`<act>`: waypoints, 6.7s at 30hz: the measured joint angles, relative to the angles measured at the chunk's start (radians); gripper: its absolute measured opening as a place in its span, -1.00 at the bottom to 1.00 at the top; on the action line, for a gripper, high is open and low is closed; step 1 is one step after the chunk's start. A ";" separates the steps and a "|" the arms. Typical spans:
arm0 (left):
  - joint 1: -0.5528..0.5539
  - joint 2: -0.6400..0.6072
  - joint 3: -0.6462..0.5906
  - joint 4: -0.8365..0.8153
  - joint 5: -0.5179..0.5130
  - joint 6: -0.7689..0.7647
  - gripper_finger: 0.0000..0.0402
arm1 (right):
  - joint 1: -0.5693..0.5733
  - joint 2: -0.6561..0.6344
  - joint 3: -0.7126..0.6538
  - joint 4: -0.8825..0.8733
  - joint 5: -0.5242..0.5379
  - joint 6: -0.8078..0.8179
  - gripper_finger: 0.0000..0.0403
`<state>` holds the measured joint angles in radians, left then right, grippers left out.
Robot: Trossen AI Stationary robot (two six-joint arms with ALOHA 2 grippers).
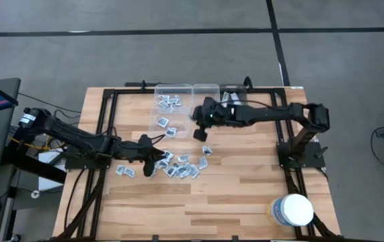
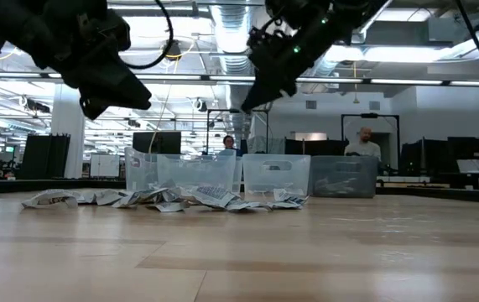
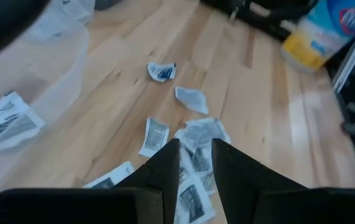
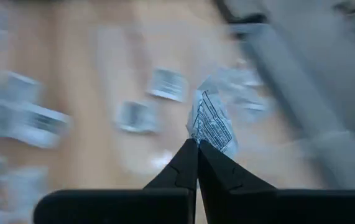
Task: Pick & Place First Aid Supplies
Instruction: Put the alcohol pad into the top right transparent bin
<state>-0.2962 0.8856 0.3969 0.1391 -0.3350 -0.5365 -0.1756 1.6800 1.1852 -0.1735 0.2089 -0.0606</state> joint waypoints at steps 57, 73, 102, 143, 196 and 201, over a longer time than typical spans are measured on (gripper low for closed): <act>0.011 -0.001 -0.079 0.177 -0.116 0.035 -0.53 | 0.197 0.012 -0.147 -0.221 -0.133 0.034 -0.44; 0.000 -0.001 -0.079 0.180 -0.074 0.023 -0.53 | 0.216 0.211 -0.211 -0.037 -0.122 0.147 -0.45; -0.012 0.000 -0.079 0.180 -0.075 0.015 -0.53 | 0.203 -0.032 0.007 -0.155 0.152 -0.017 -0.99; -0.012 0.000 -0.079 0.179 -0.075 0.005 -0.53 | -0.073 0.097 0.078 -0.189 0.151 0.018 -0.24; -0.012 0.000 -0.101 0.177 -0.075 0.009 -0.53 | 0.352 0.109 -0.271 0.059 -0.108 0.072 -0.40; -0.012 0.000 -0.101 0.178 -0.075 0.008 -0.53 | 0.345 0.146 -0.271 0.072 -0.112 0.071 -0.40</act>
<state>-0.3083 0.8856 0.2962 0.3173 -0.4104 -0.5282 0.1698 1.8258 0.9139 -0.1014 0.0968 0.0101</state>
